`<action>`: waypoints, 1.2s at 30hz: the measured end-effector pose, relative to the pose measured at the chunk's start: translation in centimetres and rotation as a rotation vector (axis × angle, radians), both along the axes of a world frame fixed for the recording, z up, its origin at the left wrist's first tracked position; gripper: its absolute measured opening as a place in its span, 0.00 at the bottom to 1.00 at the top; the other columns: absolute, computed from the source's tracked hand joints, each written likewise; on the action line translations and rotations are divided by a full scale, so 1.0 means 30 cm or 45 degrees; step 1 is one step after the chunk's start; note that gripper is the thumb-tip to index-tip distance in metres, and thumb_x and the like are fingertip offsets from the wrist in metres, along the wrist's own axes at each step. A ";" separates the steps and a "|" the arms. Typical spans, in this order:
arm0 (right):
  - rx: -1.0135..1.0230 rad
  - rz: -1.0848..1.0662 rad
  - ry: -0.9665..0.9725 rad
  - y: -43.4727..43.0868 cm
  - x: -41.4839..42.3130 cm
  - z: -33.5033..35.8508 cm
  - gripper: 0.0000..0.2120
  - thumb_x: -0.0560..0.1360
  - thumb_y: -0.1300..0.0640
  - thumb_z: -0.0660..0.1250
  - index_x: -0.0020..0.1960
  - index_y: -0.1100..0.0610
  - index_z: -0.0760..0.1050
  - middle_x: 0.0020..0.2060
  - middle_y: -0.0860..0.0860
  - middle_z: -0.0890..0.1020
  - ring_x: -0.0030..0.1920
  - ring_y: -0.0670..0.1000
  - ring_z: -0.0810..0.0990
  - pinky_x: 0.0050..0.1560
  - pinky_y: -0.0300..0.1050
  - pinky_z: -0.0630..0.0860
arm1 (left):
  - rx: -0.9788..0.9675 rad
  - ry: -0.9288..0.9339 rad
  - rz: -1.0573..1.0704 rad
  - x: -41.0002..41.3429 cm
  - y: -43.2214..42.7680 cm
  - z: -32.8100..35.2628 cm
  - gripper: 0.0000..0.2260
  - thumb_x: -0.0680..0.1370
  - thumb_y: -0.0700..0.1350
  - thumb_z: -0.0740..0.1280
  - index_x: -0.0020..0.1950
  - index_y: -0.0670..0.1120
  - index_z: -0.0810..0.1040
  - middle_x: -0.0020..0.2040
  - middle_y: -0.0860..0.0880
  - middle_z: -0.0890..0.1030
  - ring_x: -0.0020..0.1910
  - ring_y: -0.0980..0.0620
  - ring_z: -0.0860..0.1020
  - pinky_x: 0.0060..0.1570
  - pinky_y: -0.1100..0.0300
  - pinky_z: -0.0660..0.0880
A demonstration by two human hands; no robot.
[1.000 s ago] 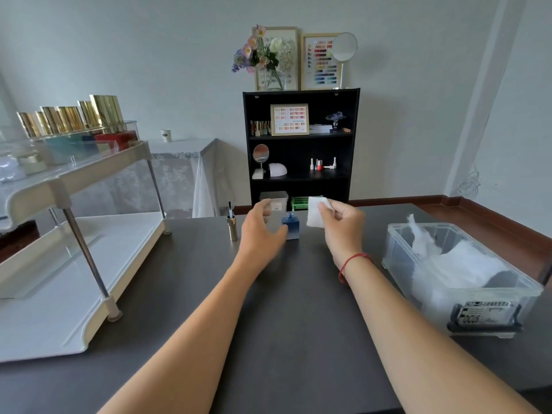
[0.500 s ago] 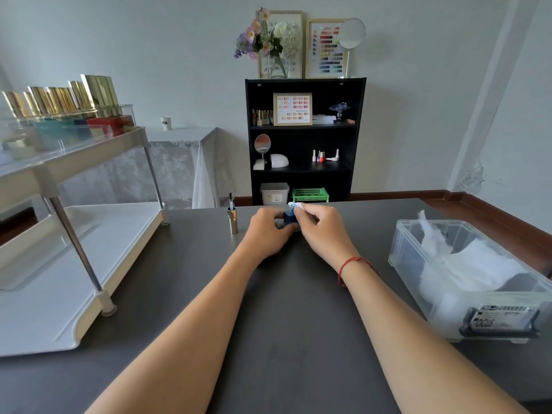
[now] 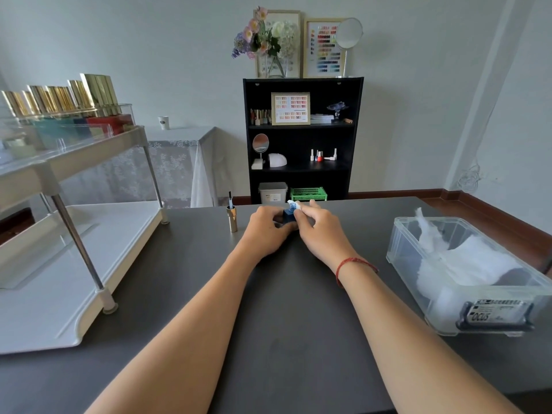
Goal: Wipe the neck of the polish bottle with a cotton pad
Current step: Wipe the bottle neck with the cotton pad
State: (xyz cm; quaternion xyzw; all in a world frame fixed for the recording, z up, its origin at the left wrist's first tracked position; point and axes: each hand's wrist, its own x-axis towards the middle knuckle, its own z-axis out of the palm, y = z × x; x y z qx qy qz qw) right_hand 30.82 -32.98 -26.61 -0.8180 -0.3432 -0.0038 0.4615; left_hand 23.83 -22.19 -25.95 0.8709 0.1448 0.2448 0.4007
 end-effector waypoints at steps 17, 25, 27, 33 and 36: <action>0.040 -0.019 0.044 -0.014 -0.027 0.007 0.18 0.80 0.49 0.58 0.68 0.52 0.71 0.73 0.55 0.66 0.70 0.55 0.69 0.70 0.52 0.66 | -0.012 -0.046 0.017 -0.016 0.023 -0.014 0.12 0.72 0.44 0.73 0.55 0.45 0.83 0.45 0.50 0.84 0.43 0.61 0.79 0.47 0.67 0.76; 0.095 0.086 0.115 -0.019 -0.033 0.012 0.19 0.80 0.51 0.59 0.69 0.54 0.70 0.73 0.53 0.67 0.71 0.53 0.67 0.61 0.38 0.63 | 0.067 0.067 -0.096 -0.024 0.039 -0.008 0.12 0.76 0.45 0.69 0.59 0.46 0.81 0.51 0.49 0.83 0.51 0.50 0.79 0.55 0.57 0.75; 0.103 0.088 0.128 -0.021 -0.032 0.013 0.19 0.80 0.51 0.59 0.69 0.54 0.70 0.72 0.53 0.67 0.71 0.53 0.67 0.62 0.38 0.63 | 0.074 0.087 -0.105 -0.018 0.038 -0.009 0.13 0.76 0.47 0.69 0.60 0.46 0.80 0.51 0.48 0.82 0.51 0.49 0.79 0.55 0.56 0.76; 0.118 0.115 0.148 -0.031 -0.026 0.012 0.18 0.80 0.50 0.59 0.68 0.53 0.71 0.72 0.50 0.69 0.69 0.50 0.69 0.59 0.37 0.64 | 0.079 0.102 -0.123 -0.011 0.039 -0.008 0.12 0.75 0.48 0.70 0.58 0.49 0.81 0.50 0.47 0.82 0.51 0.48 0.79 0.55 0.53 0.76; 0.123 0.130 0.161 -0.034 -0.026 0.009 0.18 0.79 0.50 0.59 0.68 0.52 0.72 0.71 0.50 0.69 0.69 0.48 0.69 0.59 0.36 0.63 | 0.067 0.049 -0.098 -0.014 0.038 -0.013 0.15 0.74 0.48 0.72 0.61 0.49 0.80 0.50 0.53 0.82 0.51 0.54 0.78 0.57 0.57 0.75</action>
